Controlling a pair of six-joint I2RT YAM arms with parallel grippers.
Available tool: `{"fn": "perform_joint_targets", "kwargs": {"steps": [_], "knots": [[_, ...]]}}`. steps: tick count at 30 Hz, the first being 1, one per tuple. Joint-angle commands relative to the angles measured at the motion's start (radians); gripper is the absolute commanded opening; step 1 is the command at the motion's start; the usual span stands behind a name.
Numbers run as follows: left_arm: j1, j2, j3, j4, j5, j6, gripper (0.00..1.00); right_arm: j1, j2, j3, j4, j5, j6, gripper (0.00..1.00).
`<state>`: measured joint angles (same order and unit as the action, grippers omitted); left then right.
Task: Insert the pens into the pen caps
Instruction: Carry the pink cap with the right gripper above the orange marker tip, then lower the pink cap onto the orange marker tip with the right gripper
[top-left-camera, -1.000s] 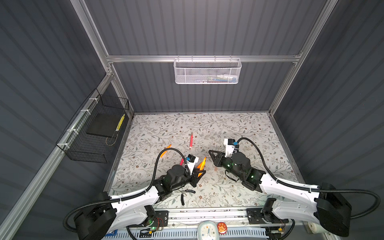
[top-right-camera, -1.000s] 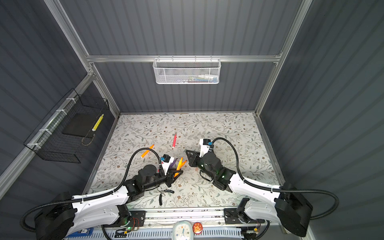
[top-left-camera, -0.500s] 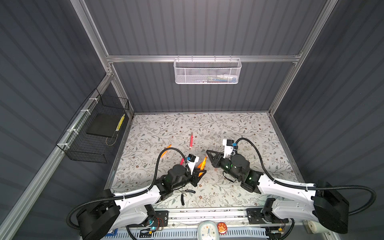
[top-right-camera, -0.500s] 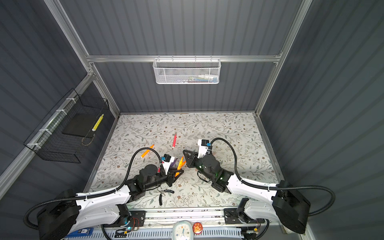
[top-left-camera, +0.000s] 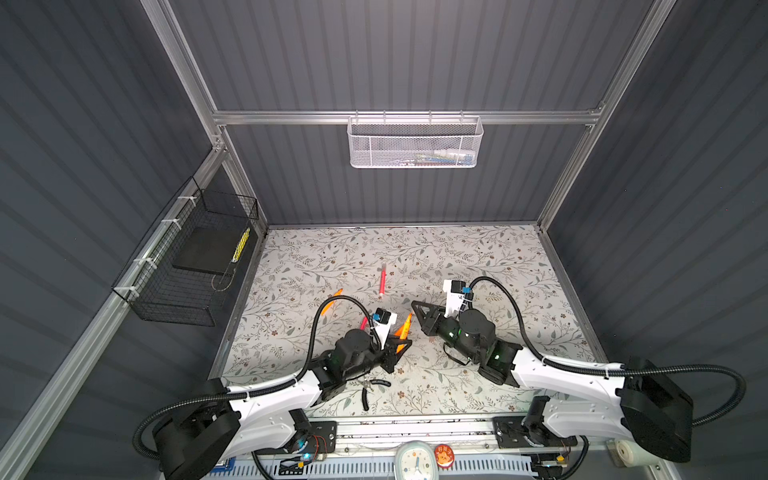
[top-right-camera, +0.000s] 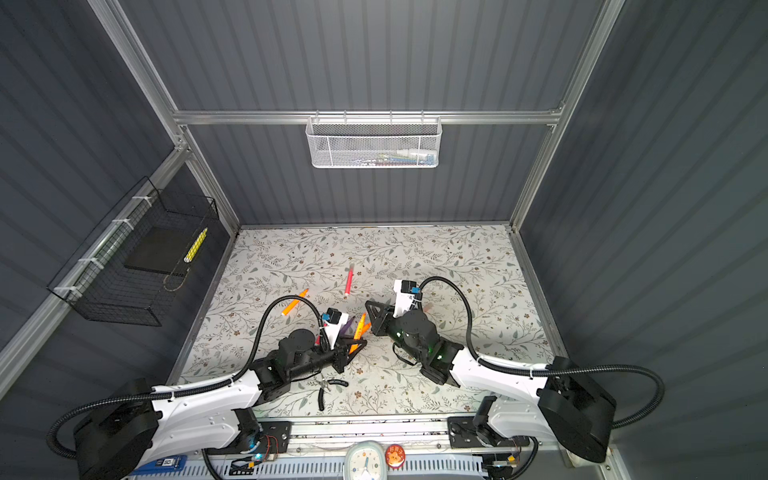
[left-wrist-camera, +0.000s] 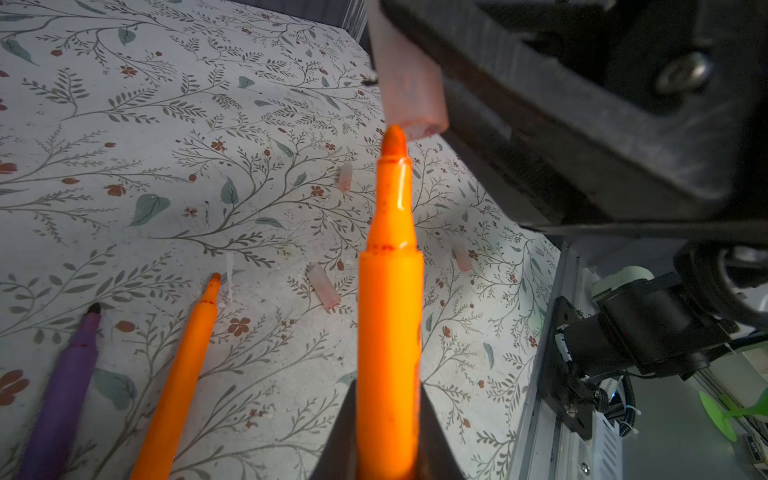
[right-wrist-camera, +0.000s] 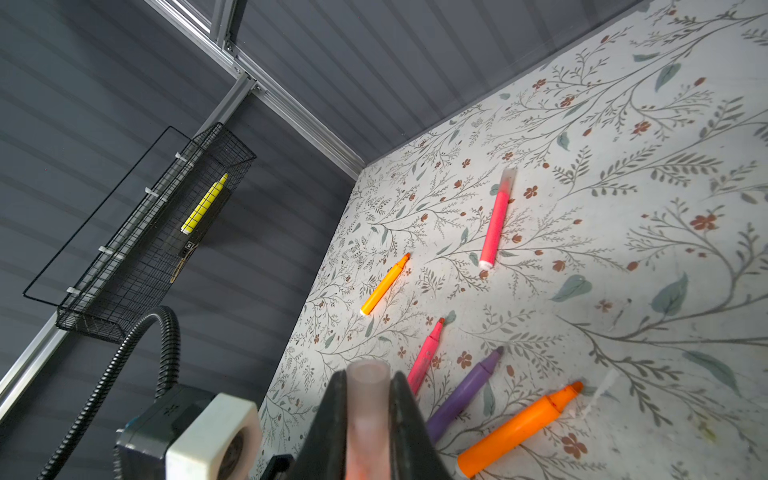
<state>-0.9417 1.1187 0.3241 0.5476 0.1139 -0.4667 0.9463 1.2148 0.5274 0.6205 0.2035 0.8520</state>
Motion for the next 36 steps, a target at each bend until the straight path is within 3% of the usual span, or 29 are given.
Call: {"fn": "perform_joint_targets", "kwargs": {"steps": [1,27,36], "knots": [[0.001,-0.007,-0.006,0.033,0.01,-0.001,0.0,0.006,-0.011,0.014,0.001,0.034,-0.02,0.0],[0.0,0.013,-0.007,0.048,0.006,-0.001,0.0,0.024,0.035,0.039,0.026,0.008,-0.005,0.0],[0.003,0.0,0.039,-0.041,-0.104,-0.048,0.0,0.064,0.034,0.015,0.035,0.022,-0.002,0.0]]}}
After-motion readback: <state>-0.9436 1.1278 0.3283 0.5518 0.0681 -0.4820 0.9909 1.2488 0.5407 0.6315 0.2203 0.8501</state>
